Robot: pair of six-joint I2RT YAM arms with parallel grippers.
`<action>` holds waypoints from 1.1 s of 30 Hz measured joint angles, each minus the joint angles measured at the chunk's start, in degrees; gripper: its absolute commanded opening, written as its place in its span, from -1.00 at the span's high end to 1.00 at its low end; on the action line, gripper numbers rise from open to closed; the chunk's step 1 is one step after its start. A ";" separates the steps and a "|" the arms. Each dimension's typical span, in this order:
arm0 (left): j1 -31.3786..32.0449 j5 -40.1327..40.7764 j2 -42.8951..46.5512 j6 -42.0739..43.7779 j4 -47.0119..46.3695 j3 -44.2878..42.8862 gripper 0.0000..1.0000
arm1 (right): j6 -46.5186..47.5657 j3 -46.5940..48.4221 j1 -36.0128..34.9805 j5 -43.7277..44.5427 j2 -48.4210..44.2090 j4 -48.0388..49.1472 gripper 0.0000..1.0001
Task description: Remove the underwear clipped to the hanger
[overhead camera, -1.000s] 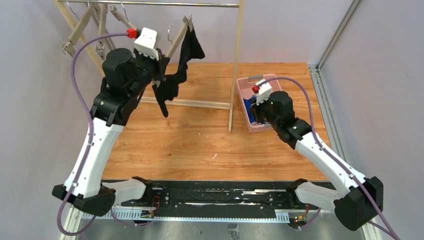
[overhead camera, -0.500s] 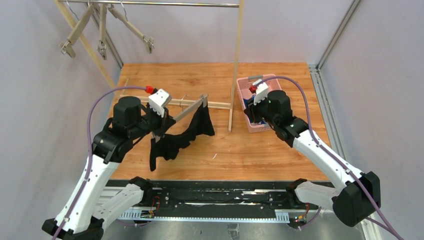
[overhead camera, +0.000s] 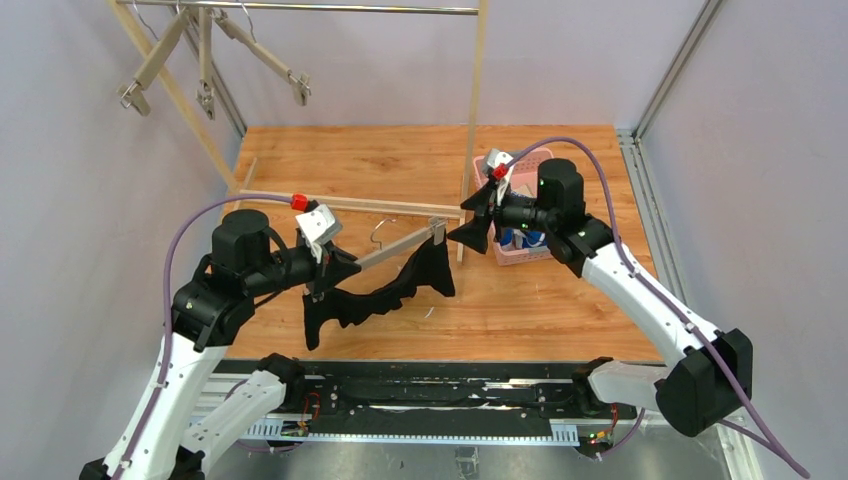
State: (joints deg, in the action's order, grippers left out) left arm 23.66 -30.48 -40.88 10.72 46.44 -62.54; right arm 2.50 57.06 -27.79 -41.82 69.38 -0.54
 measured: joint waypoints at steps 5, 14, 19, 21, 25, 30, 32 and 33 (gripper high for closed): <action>0.00 -2.78 -0.33 1.11 0.00 0.00 1.00 | 1.90 5.18 1.40 -10.71 0.09 -0.04 -0.62; 0.00 -5.70 -0.66 2.43 0.00 -0.02 1.00 | -0.20 8.02 4.07 -26.03 2.23 3.43 -0.62; 0.02 -6.73 -0.85 2.54 0.00 -0.31 0.99 | -4.26 7.19 4.07 -29.05 4.00 7.67 -0.60; 0.02 -7.17 -0.85 2.49 -0.09 -0.57 1.00 | -6.36 6.73 4.07 -29.94 4.52 9.88 -0.58; 0.02 -7.63 -0.85 2.23 -0.63 -0.68 0.99 | -9.25 6.16 4.07 -30.75 5.57 12.81 -0.48; 0.02 -7.52 -1.14 1.86 -1.40 -0.68 0.99 | -10.64 5.31 3.74 -31.17 6.40 14.08 -0.35; 0.02 -7.32 -1.25 1.68 -1.49 -0.68 1.00 | -11.04 5.03 3.54 -31.23 6.71 14.23 -0.28; 0.02 -7.23 -1.29 1.62 -1.57 -0.68 1.00 | -11.19 4.96 3.43 -31.26 6.84 14.27 -0.24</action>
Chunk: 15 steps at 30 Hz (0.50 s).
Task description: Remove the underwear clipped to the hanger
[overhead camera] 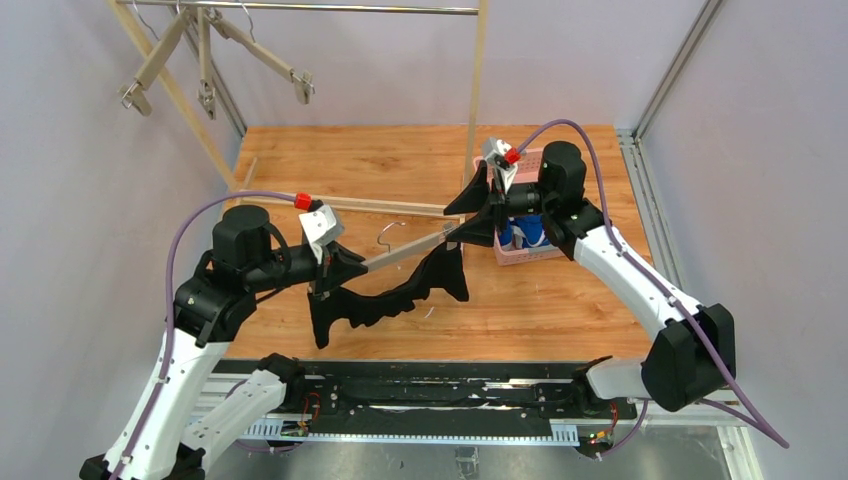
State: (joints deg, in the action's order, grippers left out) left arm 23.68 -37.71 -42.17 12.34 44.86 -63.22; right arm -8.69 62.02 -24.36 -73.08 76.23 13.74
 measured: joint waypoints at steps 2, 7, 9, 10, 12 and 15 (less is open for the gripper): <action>0.00 0.26 0.00 -0.20 -0.24 0.00 0.99 | -0.24 -0.07 -0.07 -0.02 0.26 0.09 -0.18; 0.00 0.66 -0.09 -0.83 -0.87 0.00 1.00 | -0.52 -0.09 -0.09 -0.02 0.72 0.20 0.19; 0.00 0.74 -0.13 -1.05 -1.22 0.00 1.00 | -0.61 -0.11 -0.11 -0.09 0.87 0.37 0.40; 0.00 0.81 -0.22 -1.16 -1.33 0.00 1.00 | -0.57 -0.11 -0.13 -0.11 0.98 0.46 0.53; 0.00 0.96 -0.39 -1.33 -1.36 0.00 1.00 | -0.72 -0.11 -0.13 -0.17 1.31 0.59 0.94; 0.02 1.14 -0.55 -1.73 -1.01 0.02 1.00 | -0.66 -0.17 -0.11 -0.33 1.64 0.85 0.99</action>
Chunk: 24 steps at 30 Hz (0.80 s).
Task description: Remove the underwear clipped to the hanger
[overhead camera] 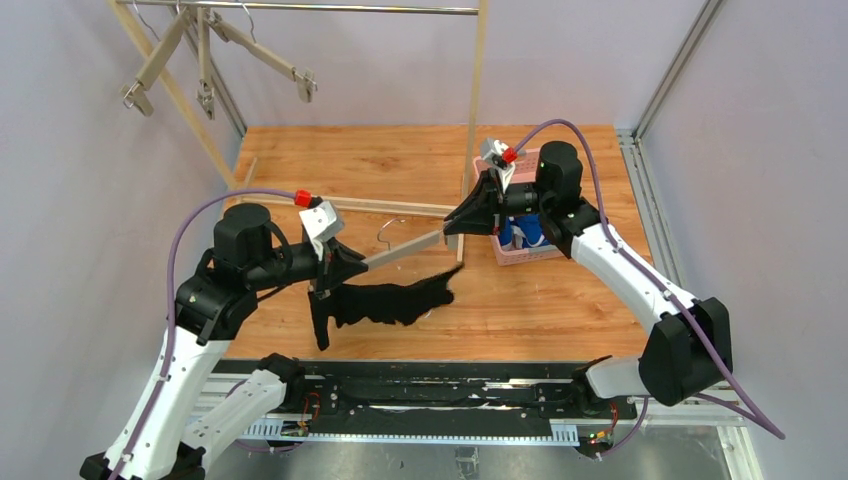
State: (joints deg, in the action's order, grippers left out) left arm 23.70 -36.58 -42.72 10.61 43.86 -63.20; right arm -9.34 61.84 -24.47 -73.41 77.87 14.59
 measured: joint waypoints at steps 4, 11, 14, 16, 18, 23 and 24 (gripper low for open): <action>0.00 0.07 -0.04 -0.42 0.02 0.00 0.99 | 0.11 -0.04 0.00 -0.11 0.04 0.20 0.16; 0.04 1.03 -1.14 -1.90 -4.37 -0.02 1.00 | 0.57 -1.14 -0.02 4.35 -1.51 -0.63 -0.43; 0.04 1.05 -2.01 -2.51 -6.40 -0.35 0.99 | 0.57 -4.09 -0.02 9.90 -5.84 -0.35 -0.46; 0.04 0.83 -2.82 -3.17 -7.96 -1.01 1.00 | 0.33 -7.04 -0.02 14.69 -10.32 0.76 -0.47; 0.07 0.48 -3.43 -3.76 -9.44 -1.64 1.00 | -0.28 -10.12 -0.02 20.09 -15.08 3.23 -0.48; 0.07 0.50 -4.37 -7.61 -16.44 -1.92 1.00 | -4.66 -17.00 -0.02 29.24 -22.25 11.87 -0.35; 0.07 0.50 -4.48 -8.94 -18.67 -1.73 1.00 | -6.05 -18.27 -0.02 30.64 -22.77 13.81 -0.29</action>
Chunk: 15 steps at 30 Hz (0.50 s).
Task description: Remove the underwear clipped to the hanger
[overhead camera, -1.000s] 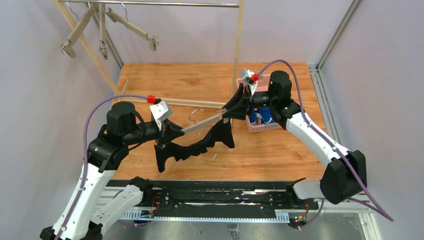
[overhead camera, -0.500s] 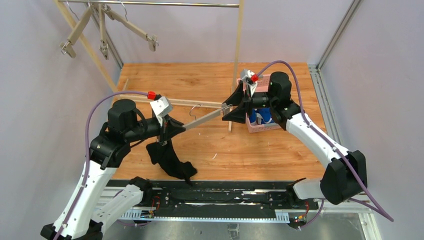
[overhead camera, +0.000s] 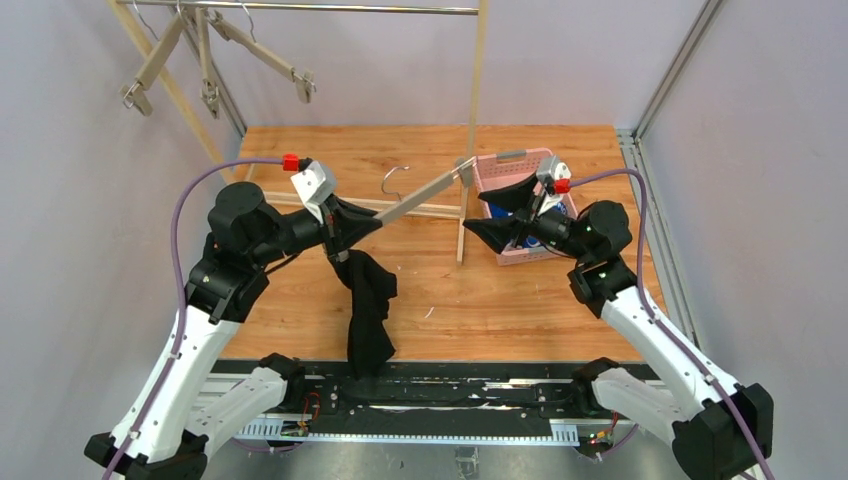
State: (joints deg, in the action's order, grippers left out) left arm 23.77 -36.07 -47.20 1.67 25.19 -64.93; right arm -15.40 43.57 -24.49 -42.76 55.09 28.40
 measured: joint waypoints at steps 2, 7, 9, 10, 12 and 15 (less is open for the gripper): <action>0.00 0.00 -0.13 -2.49 -4.37 0.81 1.00 | -3.02 -1.70 0.00 1.70 0.17 3.80 -0.17; 0.00 0.24 -0.17 -9.68 -15.89 5.22 1.00 | -13.90 -2.16 -0.11 1.57 7.43 18.86 -0.11; 0.17 0.50 -0.33 -12.04 -18.80 6.56 1.00 | -19.54 -2.05 -0.24 0.70 12.04 27.39 -0.10; 0.42 0.68 -0.44 -12.74 -19.69 6.88 1.00 | -21.90 -1.95 -0.26 0.55 14.05 31.10 -0.07; 1.22 1.09 -0.68 -14.01 -21.51 7.39 0.99 | -27.91 -0.87 -0.33 -0.39 18.97 39.78 -0.03; 2.08 1.31 -0.66 -16.04 -25.05 8.72 0.99 | -34.40 3.50 -1.42 -1.29 25.18 47.58 -0.04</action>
State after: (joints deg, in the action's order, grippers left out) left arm 25.85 -34.76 -47.86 -14.37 0.14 -56.21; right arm -49.80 47.07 -25.91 -44.05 80.27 75.99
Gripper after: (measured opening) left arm 0.067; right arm 0.519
